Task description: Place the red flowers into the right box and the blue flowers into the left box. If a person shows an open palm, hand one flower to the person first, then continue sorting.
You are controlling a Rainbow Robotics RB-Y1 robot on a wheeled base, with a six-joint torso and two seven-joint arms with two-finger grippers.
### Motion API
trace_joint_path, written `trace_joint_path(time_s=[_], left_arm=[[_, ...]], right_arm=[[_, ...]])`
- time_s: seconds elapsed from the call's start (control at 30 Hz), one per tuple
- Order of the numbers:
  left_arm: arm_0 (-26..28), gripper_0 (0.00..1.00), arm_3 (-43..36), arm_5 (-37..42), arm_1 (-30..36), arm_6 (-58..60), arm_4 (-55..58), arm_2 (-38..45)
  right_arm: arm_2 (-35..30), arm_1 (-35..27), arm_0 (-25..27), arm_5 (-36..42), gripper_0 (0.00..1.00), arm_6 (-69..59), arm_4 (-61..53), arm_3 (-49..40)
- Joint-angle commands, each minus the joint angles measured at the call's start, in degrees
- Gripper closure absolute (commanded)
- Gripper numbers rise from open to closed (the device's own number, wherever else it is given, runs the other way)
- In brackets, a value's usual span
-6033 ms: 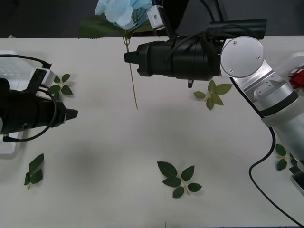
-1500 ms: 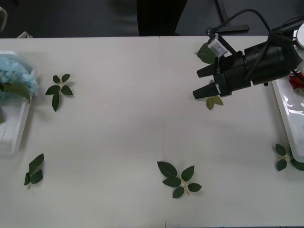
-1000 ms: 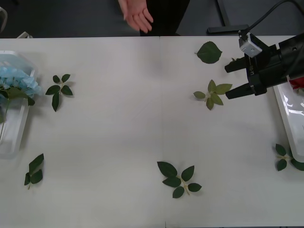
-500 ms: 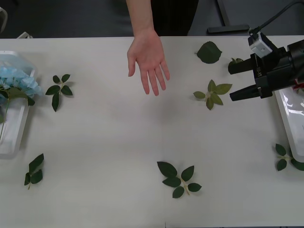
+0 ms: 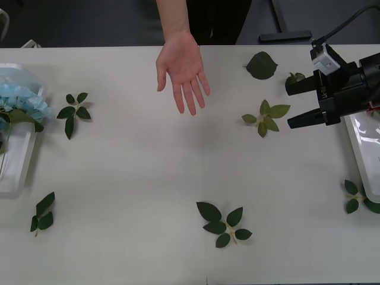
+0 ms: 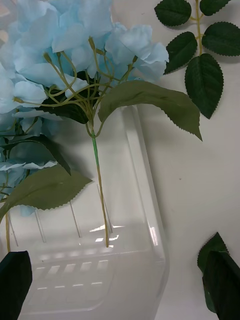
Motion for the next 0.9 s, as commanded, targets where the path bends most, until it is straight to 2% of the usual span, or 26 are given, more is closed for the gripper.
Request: trace_joint_path(time_s=[0.03,0.23,0.53,0.8,0.9], left_arm=[[1.22,0.0,-1.11,0.3,2.33,0.0,0.53,-0.49],[1.22,0.0,-1.11,-2.69,2.33,-0.53,5.72,-1.11],[2.19,0.0,-4.62,-14.37,2.33,-1.24,7.48,-9.81],[2.19,0.0,-12.62,-14.37,1.46,-0.88,7.13,-15.7],[2.19,0.0,-16.93,-13.23,-1.45,-0.88,7.3,-18.6]], right_arm=[[-0.88,-2.49,0.12,-0.56,0.03,-0.91,-0.81,-1.49],[-0.88,-2.49,0.12,-0.47,0.03,-0.91,-0.81,-1.49],[-0.88,-2.49,0.12,-0.56,0.04,-0.91,-0.81,-1.49],[-0.88,-2.49,0.12,-0.47,0.03,-0.91,-0.81,-1.49],[-0.88,-2.49,0.12,-0.56,0.03,-0.91,-0.81,-1.49]])
